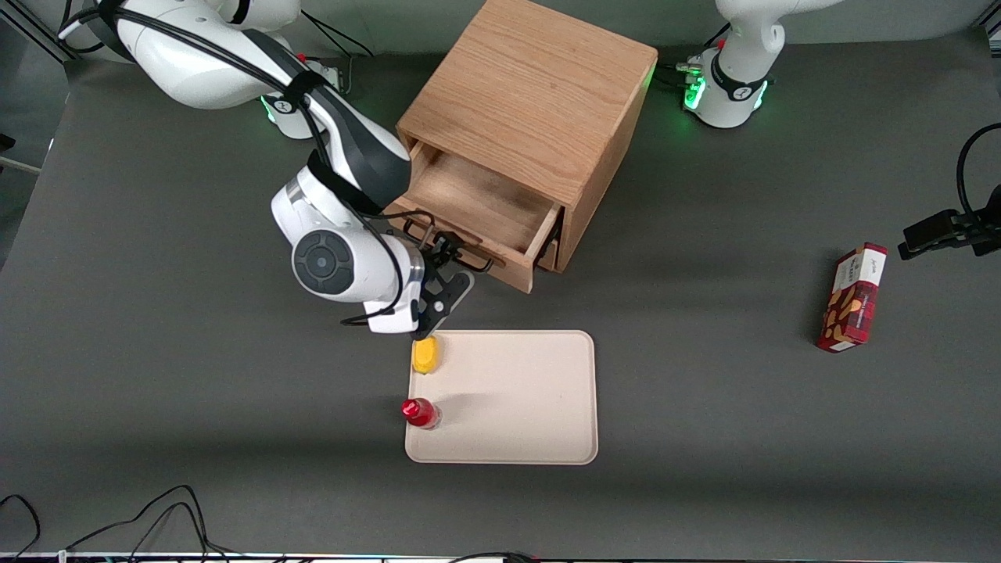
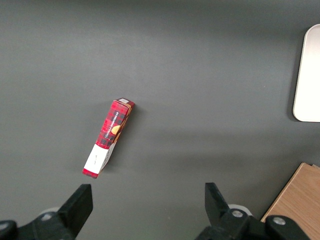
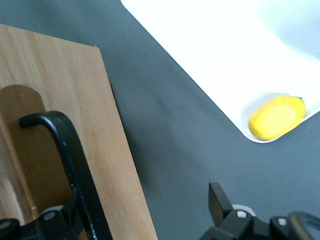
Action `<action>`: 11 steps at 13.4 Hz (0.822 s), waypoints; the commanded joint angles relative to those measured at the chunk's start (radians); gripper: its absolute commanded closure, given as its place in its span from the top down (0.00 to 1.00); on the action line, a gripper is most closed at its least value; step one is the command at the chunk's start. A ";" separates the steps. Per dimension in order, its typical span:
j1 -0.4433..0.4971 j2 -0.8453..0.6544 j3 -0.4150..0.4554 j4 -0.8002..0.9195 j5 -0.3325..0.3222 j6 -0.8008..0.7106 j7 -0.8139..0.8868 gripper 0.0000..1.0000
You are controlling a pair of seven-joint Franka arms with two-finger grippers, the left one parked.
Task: Open upper drawer
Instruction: 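Pull the upper drawer outward from the cabinet with the right gripper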
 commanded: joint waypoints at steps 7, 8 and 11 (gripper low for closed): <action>0.001 0.087 -0.054 0.148 -0.057 -0.088 -0.063 1.00; 0.000 0.095 -0.060 0.167 -0.055 -0.102 -0.073 1.00; 0.000 0.102 -0.087 0.191 -0.055 -0.107 -0.083 1.00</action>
